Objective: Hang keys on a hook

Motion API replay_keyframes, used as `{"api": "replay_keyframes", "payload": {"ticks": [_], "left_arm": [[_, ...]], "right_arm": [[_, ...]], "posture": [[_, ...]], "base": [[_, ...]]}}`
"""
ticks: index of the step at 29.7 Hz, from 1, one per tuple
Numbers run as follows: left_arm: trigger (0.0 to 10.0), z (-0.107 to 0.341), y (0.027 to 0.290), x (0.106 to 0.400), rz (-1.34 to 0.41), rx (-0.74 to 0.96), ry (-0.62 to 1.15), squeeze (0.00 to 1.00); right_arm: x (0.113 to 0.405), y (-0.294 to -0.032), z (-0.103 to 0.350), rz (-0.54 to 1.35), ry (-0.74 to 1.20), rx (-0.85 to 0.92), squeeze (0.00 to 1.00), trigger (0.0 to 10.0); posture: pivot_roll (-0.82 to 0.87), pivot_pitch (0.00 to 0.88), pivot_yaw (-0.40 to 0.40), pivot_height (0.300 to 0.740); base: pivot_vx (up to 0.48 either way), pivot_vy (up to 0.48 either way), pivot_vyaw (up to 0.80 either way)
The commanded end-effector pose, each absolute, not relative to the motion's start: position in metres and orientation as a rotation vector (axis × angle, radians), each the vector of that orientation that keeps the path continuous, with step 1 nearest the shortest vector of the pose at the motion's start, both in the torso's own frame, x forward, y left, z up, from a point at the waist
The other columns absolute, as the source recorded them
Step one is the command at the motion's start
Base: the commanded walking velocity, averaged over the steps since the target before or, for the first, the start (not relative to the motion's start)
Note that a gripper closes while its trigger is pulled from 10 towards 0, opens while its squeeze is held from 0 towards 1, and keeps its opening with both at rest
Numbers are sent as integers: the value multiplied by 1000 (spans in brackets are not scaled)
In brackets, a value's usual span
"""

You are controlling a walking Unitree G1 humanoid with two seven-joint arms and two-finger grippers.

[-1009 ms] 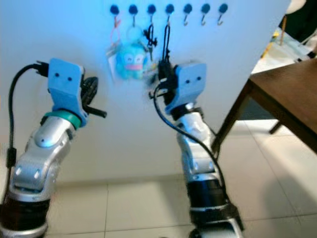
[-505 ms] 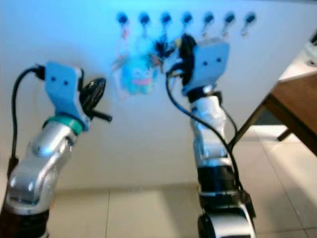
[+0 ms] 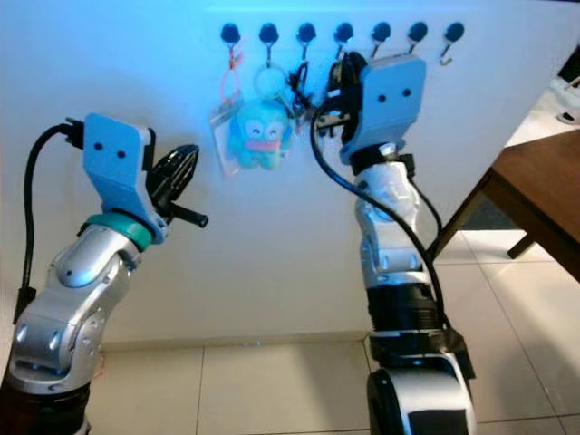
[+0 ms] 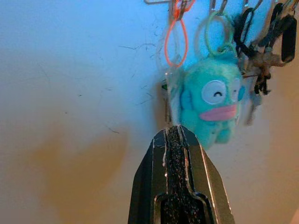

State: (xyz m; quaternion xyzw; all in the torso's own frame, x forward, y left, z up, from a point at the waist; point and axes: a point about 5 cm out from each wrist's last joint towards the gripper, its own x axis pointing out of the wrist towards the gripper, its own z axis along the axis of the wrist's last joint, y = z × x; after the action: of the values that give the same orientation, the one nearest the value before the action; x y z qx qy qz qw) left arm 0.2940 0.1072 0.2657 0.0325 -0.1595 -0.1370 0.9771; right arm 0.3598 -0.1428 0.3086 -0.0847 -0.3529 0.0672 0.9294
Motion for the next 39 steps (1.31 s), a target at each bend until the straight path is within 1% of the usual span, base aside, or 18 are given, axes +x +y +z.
{"api": "replay_keyframes", "payload": {"ticks": [1,7,27,37,39], "left_arm": [[10000,264,107,293,-281,66,-309,0],[10000,263,107,292,-282,64,-305,0],[10000,264,108,292,-280,65,-300,0],[10000,265,107,292,-282,63,-302,0],[10000,264,107,292,-282,61,-300,0]], "right_arm": [[359,-141,298,163,-696,-186,0,10000],[357,-141,292,156,-690,-184,0,10000],[357,-145,312,132,-764,-186,0,10000],[358,-148,313,120,-761,-179,0,10000],[350,-154,313,68,-811,-175,0,10000]], "posture": [[-14,67,89,740],[-11,71,91,740],[-8,71,94,740],[-7,71,93,740],[-8,75,94,740]], "base": [[0,0,0],[0,0,0],[0,0,0],[0,0,0],[0,0,0]]}}
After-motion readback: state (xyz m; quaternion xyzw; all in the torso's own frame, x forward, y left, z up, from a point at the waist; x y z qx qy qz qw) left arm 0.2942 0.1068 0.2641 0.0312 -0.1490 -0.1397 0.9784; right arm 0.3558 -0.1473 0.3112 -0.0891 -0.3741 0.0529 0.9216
